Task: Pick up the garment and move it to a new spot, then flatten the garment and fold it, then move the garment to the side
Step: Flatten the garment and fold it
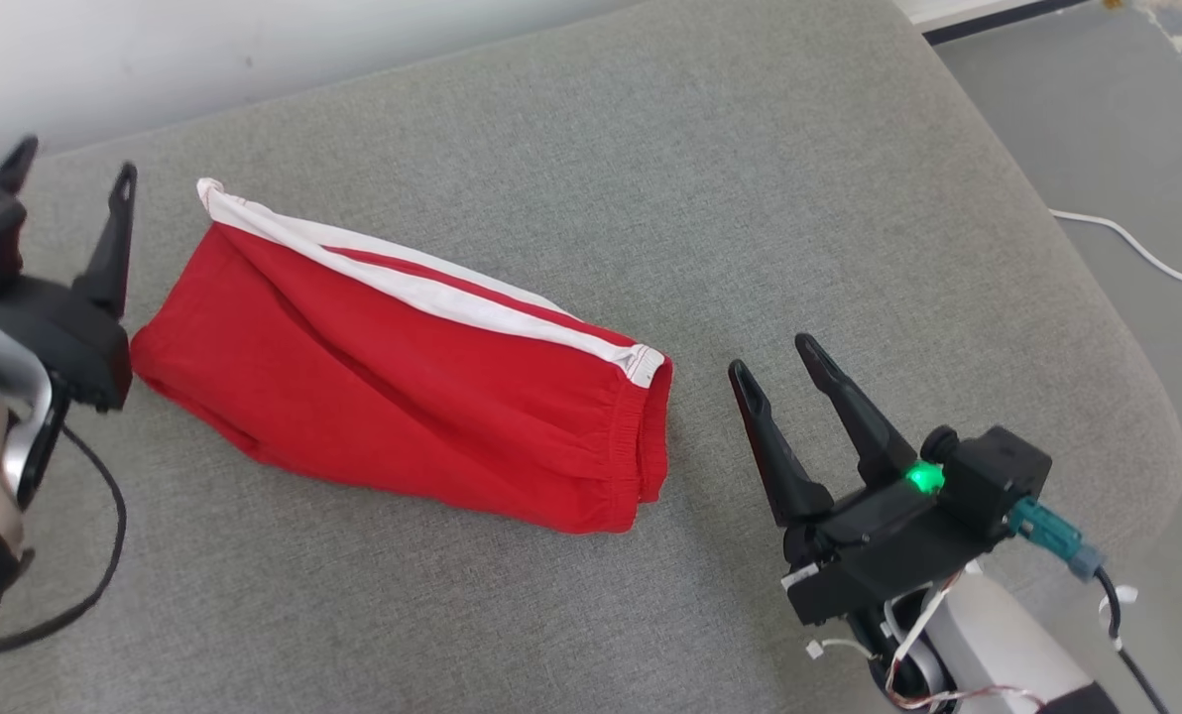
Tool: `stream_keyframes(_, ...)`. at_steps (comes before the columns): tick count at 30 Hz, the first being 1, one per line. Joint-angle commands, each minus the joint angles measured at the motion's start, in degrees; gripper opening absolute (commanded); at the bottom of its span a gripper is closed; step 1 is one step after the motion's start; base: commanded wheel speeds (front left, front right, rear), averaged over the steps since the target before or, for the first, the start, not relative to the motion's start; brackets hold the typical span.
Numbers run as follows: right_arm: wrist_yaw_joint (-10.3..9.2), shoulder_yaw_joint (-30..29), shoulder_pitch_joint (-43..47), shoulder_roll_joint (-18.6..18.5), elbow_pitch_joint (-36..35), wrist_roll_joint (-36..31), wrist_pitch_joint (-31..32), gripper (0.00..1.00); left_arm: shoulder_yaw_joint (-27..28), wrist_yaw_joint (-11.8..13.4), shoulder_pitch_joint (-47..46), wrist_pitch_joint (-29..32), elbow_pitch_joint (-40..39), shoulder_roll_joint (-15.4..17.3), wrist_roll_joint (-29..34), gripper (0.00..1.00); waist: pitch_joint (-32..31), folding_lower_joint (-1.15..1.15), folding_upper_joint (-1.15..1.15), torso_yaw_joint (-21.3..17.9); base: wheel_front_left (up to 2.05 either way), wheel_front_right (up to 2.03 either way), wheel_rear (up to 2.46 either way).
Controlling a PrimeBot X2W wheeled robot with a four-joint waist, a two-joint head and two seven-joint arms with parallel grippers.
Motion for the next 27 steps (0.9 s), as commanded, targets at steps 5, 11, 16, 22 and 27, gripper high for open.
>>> stream_keyframes(5, -0.13, -2.7, 3.8, 3.2, -1.9, -4.7, -0.5, 1.00, -2.4, -1.0, 3.8, 3.6, -1.2, 1.2, -1.2, 1.00, -0.4, 0.01, 0.00, 0.4, 0.00, 0.00, 0.00)
stream_keyframes(11, -0.14, -3.8, 6.0, 5.7, -3.0, -6.6, -0.5, 1.00, -5.8, -1.5, 6.1, 9.3, -2.4, 2.8, -3.0, 1.00, 0.0, 0.01, 0.00, -0.1, 0.00, 0.00, 0.00)
stream_keyframes(16, -0.13, -4.0, 6.6, 6.8, -2.7, -7.2, -0.5, 1.00, -9.2, -1.5, 8.1, 17.7, -4.7, 4.3, -7.0, 1.00, 0.2, 0.01, 0.00, -0.8, 0.00, 0.00, 0.00)
stream_keyframes(22, -0.13, -3.3, 6.5, 7.8, -1.9, -7.5, -0.5, 1.00, -10.3, -1.5, 9.4, 24.0, -5.6, 5.6, -11.2, 1.00, 0.5, 0.01, 0.00, -1.4, 0.00, 0.00, 0.00)
stream_keyframes(27, -0.13, -3.3, 6.5, 8.0, -1.6, -8.1, -0.5, 1.00, -9.9, -1.5, 10.0, 25.9, -6.3, 5.0, -13.3, 0.38, 0.4, 0.01, 0.00, -1.4, 0.00, 0.00, 0.00)
